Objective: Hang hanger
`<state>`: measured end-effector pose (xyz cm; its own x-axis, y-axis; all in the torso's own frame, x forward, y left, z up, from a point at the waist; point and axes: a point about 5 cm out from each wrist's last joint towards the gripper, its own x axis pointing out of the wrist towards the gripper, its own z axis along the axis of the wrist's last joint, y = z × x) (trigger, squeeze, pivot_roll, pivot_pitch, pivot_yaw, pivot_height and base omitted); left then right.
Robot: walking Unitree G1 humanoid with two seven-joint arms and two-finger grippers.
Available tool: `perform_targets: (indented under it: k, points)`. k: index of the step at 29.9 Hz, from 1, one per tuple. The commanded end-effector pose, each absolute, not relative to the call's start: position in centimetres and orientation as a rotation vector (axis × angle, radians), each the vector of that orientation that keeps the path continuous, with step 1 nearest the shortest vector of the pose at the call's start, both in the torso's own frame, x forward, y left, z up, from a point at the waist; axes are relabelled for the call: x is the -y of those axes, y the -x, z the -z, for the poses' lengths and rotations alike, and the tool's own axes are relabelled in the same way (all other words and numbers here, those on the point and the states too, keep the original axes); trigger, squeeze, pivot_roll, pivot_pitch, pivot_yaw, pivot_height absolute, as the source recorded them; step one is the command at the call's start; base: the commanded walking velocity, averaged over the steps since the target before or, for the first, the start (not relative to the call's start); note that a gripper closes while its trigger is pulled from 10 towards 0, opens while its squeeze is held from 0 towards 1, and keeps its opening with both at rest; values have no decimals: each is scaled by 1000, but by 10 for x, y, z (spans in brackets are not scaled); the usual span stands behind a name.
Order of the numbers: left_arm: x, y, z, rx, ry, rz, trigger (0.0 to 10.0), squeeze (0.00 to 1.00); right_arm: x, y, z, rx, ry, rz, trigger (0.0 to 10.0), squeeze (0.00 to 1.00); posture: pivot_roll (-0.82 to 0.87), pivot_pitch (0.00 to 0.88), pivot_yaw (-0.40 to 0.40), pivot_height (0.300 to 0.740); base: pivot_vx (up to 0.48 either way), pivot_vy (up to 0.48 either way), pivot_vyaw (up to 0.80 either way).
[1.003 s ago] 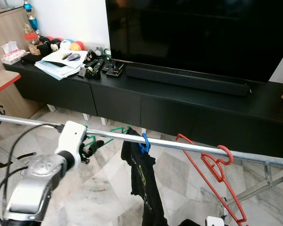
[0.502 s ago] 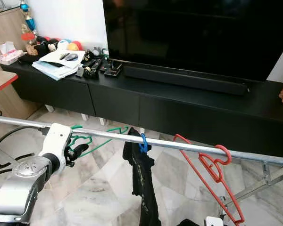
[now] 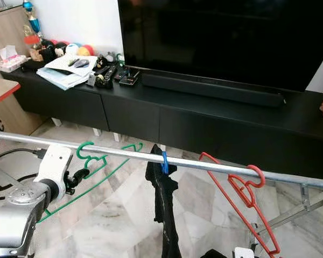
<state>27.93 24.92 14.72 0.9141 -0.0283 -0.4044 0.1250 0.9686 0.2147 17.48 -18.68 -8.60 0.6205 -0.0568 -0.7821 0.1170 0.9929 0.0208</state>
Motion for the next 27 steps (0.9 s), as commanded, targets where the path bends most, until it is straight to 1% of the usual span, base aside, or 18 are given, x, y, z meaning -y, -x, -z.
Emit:
perform_targets:
  k: [1, 3, 17, 27]
  points:
    - [-250, -282, -143, -411, -242, 65, 10000, 0, 185, -172, 88, -913, -70, 91, 10000, 0, 86, 80, 0, 740, 0, 0, 0]
    - [-246, -288, -135, -404, -225, 76, 10000, 0, 185, -172, 88, -911, -70, 94, 10000, 0, 81, 80, 1, 740, 0, 0, 0]
    - [-237, -298, -122, -361, -139, 70, 10000, 0, 186, -171, 88, -912, -69, 94, 10000, 0, 75, 66, 1, 740, 0, 0, 0]
    - [-229, -300, -115, -342, -100, 87, 10000, 0, 187, -171, 88, -910, -66, 96, 10000, 0, 65, 52, 2, 740, 0, 0, 0]
